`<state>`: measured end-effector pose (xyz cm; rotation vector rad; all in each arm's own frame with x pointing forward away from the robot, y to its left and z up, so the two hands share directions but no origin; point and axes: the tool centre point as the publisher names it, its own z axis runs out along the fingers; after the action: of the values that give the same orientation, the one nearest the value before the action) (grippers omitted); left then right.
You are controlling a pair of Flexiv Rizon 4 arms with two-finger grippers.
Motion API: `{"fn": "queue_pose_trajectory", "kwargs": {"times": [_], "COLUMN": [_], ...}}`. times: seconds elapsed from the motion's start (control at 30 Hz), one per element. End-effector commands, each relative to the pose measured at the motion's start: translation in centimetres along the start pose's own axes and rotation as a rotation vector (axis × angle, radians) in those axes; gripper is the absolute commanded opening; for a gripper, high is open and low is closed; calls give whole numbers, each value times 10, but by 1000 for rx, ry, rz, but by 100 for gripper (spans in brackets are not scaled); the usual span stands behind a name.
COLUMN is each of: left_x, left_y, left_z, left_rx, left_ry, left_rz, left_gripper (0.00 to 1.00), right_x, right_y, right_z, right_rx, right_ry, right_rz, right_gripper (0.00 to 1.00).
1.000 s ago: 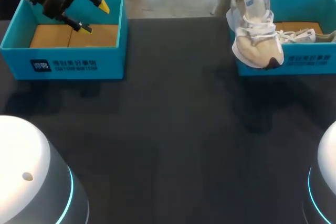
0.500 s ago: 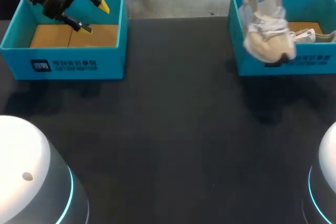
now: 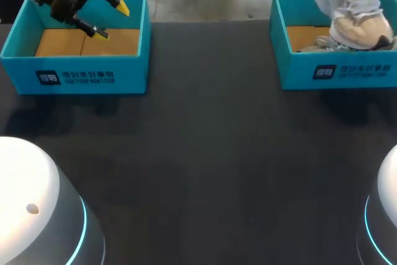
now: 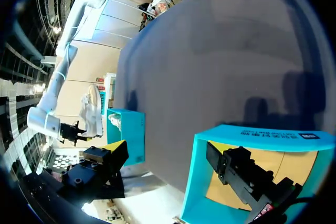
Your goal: Take the shoe out of the shoebox, open the shoe tongue, remove and reinsert the insole, then place the shoe into the shoebox
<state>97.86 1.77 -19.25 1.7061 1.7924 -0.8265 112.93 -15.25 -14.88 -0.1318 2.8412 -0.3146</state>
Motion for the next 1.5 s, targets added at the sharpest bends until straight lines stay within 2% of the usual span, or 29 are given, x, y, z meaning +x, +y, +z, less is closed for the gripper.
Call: {"fn": "queue_pose_trajectory", "kwargs": {"times": [0.03,0.2,0.4,0.57,0.7,1.0,1.17,1.3,1.5], "left_x": [0,0,0,0,0,0,0,0,0], "left_y": [0,0,0,0,0,0,0,0,0], "left_z": [-1,-1,-1,-1,-1,-1,-1,-1,-1], "left_rx": [0,0,0,0,0,0,0,0,0], "left_ry": [3,3,3,3,3,3,3,3,3], "left_rz": [0,0,0,0,0,0,0,0,0], "left_gripper": [100,100,100,100,100,100,100,100,100], "right_x": [-16,-25,-33,-35,-38,-41,-36,-27,-20], "right_y": [-19,-39,-54,-66,-78,-101,-104,-110,-120], "right_z": [10,19,33,46,60,71,73,72,70], "right_rx": [-6,2,28,8,28,48,68,90,136], "right_ry": [15,9,22,32,48,63,70,75,66], "right_rz": [-7,5,-4,6,18,106,272,467,651], "right_gripper": [0,0,0,0,0,0,0,0,0]}}
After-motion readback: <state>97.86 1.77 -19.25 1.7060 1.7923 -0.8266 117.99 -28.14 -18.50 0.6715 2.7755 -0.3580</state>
